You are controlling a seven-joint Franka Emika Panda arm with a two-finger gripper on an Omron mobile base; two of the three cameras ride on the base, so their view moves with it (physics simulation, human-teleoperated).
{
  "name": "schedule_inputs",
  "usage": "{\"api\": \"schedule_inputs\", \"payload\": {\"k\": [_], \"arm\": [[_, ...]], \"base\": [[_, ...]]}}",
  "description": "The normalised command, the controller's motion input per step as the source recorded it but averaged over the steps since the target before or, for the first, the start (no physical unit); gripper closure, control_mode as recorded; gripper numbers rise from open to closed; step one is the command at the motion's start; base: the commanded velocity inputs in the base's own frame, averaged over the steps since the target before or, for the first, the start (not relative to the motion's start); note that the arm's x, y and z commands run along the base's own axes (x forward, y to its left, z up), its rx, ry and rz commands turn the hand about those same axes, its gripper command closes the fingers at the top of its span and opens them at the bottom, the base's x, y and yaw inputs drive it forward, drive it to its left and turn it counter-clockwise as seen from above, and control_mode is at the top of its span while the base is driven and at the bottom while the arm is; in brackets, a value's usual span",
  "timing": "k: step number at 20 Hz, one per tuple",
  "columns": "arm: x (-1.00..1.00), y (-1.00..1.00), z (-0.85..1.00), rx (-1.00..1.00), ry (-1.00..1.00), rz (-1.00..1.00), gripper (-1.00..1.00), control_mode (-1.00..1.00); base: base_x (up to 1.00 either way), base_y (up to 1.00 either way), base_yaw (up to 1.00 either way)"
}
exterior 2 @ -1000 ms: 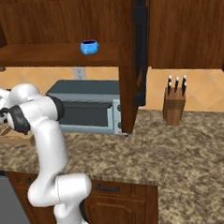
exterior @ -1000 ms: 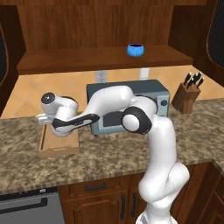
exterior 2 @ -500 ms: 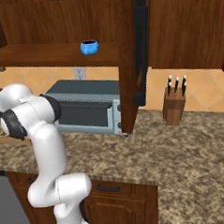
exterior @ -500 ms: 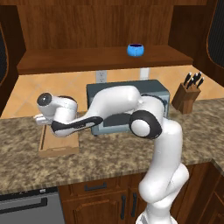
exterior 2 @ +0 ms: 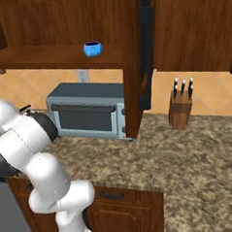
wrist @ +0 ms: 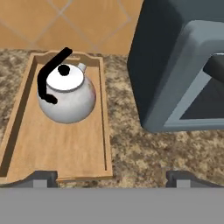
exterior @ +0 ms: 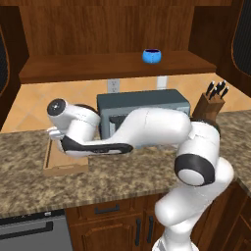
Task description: Pick the kettle from the counter and place it on the tray. Then pick the mug from the cabinet and place it on the tray. Then close the cabinet doors.
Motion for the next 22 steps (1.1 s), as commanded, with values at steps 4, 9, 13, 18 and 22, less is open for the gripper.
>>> {"api": "schedule_inputs", "payload": {"k": [4, 9, 13, 18, 22], "arm": [[-0.85, -0.87, 0.23, 0.0, 0.0, 0.0, -1.0, -1.0], [-0.25, -0.26, 0.0, 0.0, 0.0, 0.1, -1.0, -1.0], [-0.35, -0.49, 0.31, 0.0, 0.03, 0.12, -1.0, -1.0], [-0.5, -0.61, 0.69, 0.0, 0.06, 0.02, -1.0, -1.0], [-0.49, -0.71, 0.67, 0.01, 0.01, 0.0, -1.0, -1.0]], "base": [[0.0, 0.0, 0.0], [0.0, 0.0, 0.0], [0.0, 0.0, 0.0], [0.0, 0.0, 0.0], [0.0, 0.0, 0.0]]}}
